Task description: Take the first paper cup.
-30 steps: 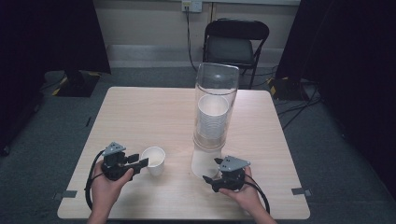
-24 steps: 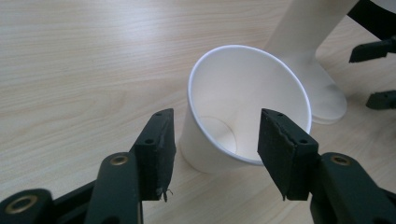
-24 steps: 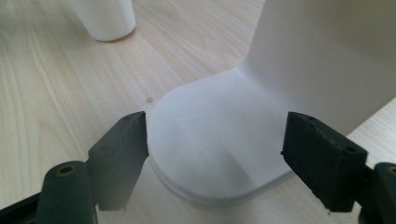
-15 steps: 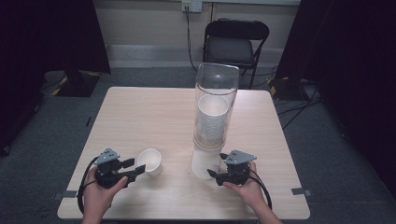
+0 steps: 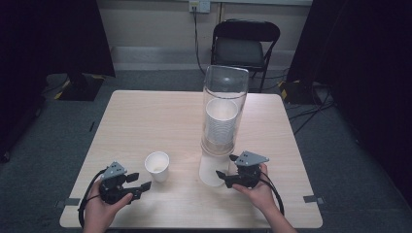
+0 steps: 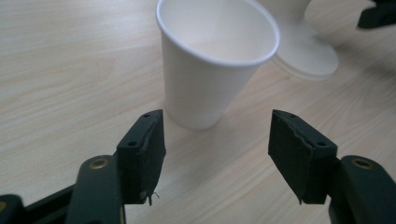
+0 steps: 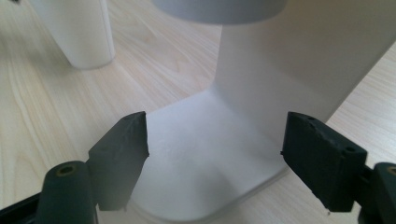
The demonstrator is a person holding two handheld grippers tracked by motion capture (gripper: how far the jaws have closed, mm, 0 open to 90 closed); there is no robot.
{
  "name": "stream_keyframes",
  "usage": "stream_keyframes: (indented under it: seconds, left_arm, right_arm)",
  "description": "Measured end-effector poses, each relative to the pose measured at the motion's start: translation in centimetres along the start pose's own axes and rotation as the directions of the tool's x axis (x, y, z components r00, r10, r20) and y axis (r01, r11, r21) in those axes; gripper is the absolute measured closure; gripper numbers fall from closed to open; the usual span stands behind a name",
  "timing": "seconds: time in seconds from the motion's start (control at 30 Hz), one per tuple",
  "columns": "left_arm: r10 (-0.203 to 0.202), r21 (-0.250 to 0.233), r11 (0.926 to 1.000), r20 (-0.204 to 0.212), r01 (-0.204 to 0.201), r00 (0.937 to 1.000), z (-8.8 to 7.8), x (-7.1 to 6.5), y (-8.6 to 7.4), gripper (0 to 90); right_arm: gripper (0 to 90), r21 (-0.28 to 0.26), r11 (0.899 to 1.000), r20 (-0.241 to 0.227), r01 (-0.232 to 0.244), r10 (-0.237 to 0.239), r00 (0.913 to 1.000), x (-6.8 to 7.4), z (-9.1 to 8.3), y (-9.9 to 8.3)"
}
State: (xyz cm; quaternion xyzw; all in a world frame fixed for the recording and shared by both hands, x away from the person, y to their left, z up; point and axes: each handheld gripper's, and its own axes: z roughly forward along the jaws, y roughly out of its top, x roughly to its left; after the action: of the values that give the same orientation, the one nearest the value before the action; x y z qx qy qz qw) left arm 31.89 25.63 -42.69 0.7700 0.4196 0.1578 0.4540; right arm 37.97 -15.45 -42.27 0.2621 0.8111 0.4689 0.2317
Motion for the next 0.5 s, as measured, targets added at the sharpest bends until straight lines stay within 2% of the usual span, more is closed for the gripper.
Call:
stream_keyframes:
  seconds: [0.1, 0.27, 0.3, 0.37, 0.4, 0.43, 0.5]
  left_arm:
    - [0.009, 0.037, 0.9993, -0.011, -0.009, 0.9999, 1.1, 0.3, -1.0, 33.8]
    - [0.018, 0.088, 0.9959, 0.005, -0.018, 0.9998, 2.2, 0.5, -2.0, 32.8]
    - [0.045, 0.103, 0.9936, 0.015, -0.046, 0.9989, 2.6, 0.5, -2.1, 32.6]
    - [0.053, 0.115, 0.9918, 0.02, -0.055, 0.9984, 3.1, 0.3, -2.3, 31.6]
    - [0.081, 0.119, 0.9893, 0.027, -0.084, 0.9963, 3.4, 0.2, -2.4, 28.6]
    - [0.081, 0.119, 0.9893, 0.027, -0.084, 0.9963, 3.4, 0.2, -2.4, 27.4]
    - [0.144, 0.115, 0.9826, 0.023, -0.146, 0.9893, 3.8, 0.0, -2.5, 25.9]
  right_arm:
    - [21.7, 0.001, 1.0, -0.001, -0.004, 0.004, 1.0, -0.1, 0.0, 0.3]
    - [21.7, -0.018, 1.0, -0.007, -0.002, 0.001, 1.0, -0.1, -0.1, 0.8]
    - [21.7, -0.02, 1.0, -0.008, 0.0, 0.0, 1.0, 0.0, 0.0, 0.9]
    - [21.7, -0.025, 1.0, -0.011, 0.008, -0.008, 0.9999, 0.2, 0.0, 1.2]
    - [21.7, -0.035, 0.999, -0.014, 0.003, -0.003, 0.9999, 0.1, 0.0, 1.4]
    - [21.7, -0.04, 0.999, -0.014, -0.001, 0.0, 0.9999, 0.1, 0.0, 1.4]
    - [21.8, -0.046, 0.999, -0.017, -0.008, 0.007, 0.9998, 0.0, 0.0, 1.5]
